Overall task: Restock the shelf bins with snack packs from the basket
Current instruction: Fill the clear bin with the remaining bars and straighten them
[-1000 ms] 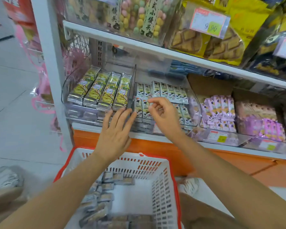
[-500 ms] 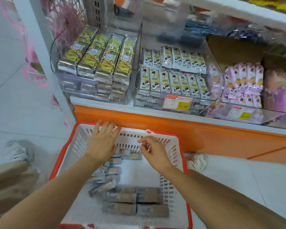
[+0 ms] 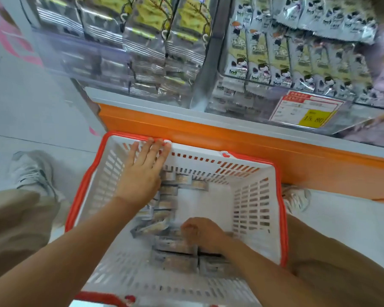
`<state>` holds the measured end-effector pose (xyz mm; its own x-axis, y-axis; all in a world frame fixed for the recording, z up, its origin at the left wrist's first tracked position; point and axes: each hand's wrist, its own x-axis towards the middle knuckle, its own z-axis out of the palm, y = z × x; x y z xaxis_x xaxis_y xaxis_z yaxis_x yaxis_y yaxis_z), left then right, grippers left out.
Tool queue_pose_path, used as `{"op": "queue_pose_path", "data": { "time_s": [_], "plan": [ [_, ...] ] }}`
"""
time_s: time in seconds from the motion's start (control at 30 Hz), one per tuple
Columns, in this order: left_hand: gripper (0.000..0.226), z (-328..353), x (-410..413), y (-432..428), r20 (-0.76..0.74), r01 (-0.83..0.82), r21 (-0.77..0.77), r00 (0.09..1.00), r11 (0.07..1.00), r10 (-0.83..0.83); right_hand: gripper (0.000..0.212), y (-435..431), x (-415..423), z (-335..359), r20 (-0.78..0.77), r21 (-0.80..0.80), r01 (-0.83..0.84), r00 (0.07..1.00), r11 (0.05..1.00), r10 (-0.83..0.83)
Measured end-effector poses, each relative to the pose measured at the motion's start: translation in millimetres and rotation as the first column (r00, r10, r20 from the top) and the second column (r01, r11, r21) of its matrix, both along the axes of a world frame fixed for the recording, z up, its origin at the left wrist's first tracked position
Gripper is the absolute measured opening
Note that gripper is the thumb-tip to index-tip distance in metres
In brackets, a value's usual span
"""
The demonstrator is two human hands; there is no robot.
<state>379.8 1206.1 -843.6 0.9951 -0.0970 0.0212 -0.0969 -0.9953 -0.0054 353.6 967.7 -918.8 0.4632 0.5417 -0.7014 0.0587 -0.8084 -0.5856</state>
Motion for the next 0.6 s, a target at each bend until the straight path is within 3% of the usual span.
{"op": "queue_pose_path", "data": {
  "time_s": [0.13, 0.3, 0.43, 0.6],
  "plan": [
    [0.091, -1.5, -1.4, -1.1, 0.025, 0.000, 0.016, 1.000, 1.000, 0.000, 0.036, -2.5, -6.9, -9.9, -0.049, -0.099, -0.220, 0.975, 0.971, 0.216],
    [0.091, 3.4, -1.2, -2.6, -0.011, -0.028, 0.042, 1.000, 0.999, 0.028, 0.035, -9.1, -10.9, -8.2, -0.051, -0.140, -0.185, 0.982, 0.973, 0.179],
    [0.085, 12.5, -3.2, -5.1, -0.043, -0.034, 0.058, 0.998, 0.998, 0.036, 0.030, -13.2, -9.5, 3.4, -0.065, -0.048, 0.051, 0.996, 0.998, -0.054],
    [0.085, 23.0, -7.2, -12.3, -0.081, -0.046, -0.048, 0.996, 0.998, 0.042, 0.015, -16.1, 3.1, 43.4, -0.022, 0.141, 0.337, 0.941, 0.931, -0.337]
  ]
}}
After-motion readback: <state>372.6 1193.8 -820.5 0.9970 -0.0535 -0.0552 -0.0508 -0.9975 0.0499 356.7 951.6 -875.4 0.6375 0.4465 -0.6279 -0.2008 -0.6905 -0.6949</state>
